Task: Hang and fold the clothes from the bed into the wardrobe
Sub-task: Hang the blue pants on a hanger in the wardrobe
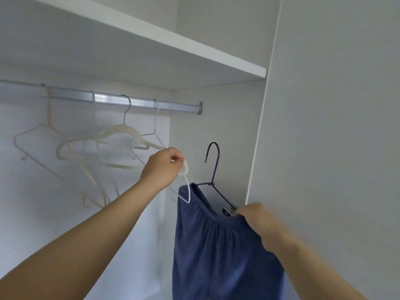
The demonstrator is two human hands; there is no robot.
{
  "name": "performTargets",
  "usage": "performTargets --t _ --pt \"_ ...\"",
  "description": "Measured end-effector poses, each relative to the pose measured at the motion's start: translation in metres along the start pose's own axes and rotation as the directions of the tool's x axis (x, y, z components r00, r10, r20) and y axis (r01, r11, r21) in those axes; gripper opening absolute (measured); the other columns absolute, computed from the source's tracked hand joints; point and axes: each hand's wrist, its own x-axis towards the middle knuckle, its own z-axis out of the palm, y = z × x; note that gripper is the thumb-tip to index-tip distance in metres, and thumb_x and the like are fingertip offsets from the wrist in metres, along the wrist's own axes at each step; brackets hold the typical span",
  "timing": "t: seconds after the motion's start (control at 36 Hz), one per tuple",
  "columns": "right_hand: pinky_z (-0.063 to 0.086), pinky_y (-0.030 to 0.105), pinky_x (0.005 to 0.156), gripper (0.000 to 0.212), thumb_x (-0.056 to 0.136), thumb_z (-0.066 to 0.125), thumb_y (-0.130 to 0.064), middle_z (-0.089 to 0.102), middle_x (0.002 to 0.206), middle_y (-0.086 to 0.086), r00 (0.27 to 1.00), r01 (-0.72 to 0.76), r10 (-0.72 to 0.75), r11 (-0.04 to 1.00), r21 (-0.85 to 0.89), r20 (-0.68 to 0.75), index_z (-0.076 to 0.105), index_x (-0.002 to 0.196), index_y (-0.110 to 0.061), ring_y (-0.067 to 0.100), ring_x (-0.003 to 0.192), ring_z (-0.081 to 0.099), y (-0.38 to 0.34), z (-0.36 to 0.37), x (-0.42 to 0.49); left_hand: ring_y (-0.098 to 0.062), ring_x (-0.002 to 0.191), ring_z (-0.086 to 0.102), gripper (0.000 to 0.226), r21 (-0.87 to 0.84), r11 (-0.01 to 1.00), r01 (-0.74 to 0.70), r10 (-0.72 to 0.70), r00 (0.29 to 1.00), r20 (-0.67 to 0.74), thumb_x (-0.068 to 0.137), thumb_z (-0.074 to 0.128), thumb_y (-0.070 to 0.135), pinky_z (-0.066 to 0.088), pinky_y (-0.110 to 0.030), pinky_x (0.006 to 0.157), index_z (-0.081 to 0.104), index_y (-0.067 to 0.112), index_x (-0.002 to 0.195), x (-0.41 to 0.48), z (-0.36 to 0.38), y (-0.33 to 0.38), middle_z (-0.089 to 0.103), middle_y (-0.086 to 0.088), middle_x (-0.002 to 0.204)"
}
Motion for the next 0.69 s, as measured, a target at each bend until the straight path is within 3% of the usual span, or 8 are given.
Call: performTargets --t 0.19,0.33,0.42,0.53,0.61,0.69 --pt "0.032 0.024 0.055 0.030 0.092 0.047 -0.002 0.046 0.065 0.006 0.989 0.141 -0.141 0.990 -0.024 -0.034 0.049 0.063 -0.007 0.015 0.060 0.041 -0.063 0.009 0.051 -0.014 0.098 0.054 0.013 0.195 0.977 -0.085 0.064 0.992 0.112 0.091 0.050 0.028 0.043 -0.027 0.084 0.062 0.027 0.096 0.065 -0.022 0.013 0.059 0.007 0.115" --pt "0.034 0.026 0.059 0.016 0.092 0.047 -0.003 0.052 0.073 0.010 0.979 0.202 -0.202 0.979 0.009 -0.031 0.055 0.078 -0.003 0.022 0.065 0.046 -0.107 0.019 0.082 -0.019 0.107 0.054 0.017 0.288 0.950 -0.117 0.110 0.993 0.039 0.091 0.048 0.028 0.044 -0.029 0.085 0.062 0.027 0.099 0.105 -0.038 0.022 0.059 0.004 0.119" --pt "0.038 0.021 0.051 0.023 0.090 0.052 -0.007 0.049 0.066 0.003 0.954 0.288 -0.282 0.956 0.052 -0.100 0.050 0.067 -0.010 0.013 0.056 0.045 -0.127 0.025 0.099 -0.023 0.113 0.050 0.019 0.412 0.890 -0.195 0.217 0.976 -0.006 0.093 0.047 0.027 0.042 -0.032 0.086 0.062 0.023 0.103 0.127 -0.046 0.022 0.057 -0.001 0.121" --pt "0.038 0.021 0.049 0.024 0.089 0.052 -0.008 0.047 0.066 0.001 0.939 0.329 -0.320 0.942 0.065 -0.126 0.048 0.066 -0.014 0.011 0.055 0.043 -0.148 0.032 0.122 -0.023 0.108 0.050 0.029 0.596 0.762 -0.254 0.336 0.941 -0.028 0.093 0.046 0.026 0.038 -0.032 0.085 0.056 0.019 0.119 0.155 -0.049 0.012 0.054 -0.003 0.120" --pt "0.037 0.021 0.050 0.022 0.090 0.051 -0.009 0.047 0.067 0.001 0.932 0.344 -0.334 0.937 0.057 -0.138 0.048 0.069 -0.014 0.011 0.057 0.043 -0.161 0.036 0.137 -0.021 0.119 0.043 0.039 0.686 0.694 -0.219 0.292 0.956 0.010 0.092 0.046 0.031 0.031 -0.036 0.096 0.046 0.020 0.130 0.174 -0.048 -0.001 0.048 -0.002 0.130" --pt "0.037 0.021 0.050 0.025 0.090 0.051 -0.009 0.046 0.067 0.000 0.928 0.350 -0.339 0.936 0.045 -0.153 0.046 0.066 -0.016 0.010 0.056 0.042 -0.168 0.040 0.151 -0.020 0.129 0.036 0.050 0.710 0.690 -0.138 0.202 0.979 -0.005 0.092 0.046 0.037 0.014 -0.046 0.110 0.037 0.021 0.138 0.188 -0.044 -0.011 0.041 0.000 0.139"
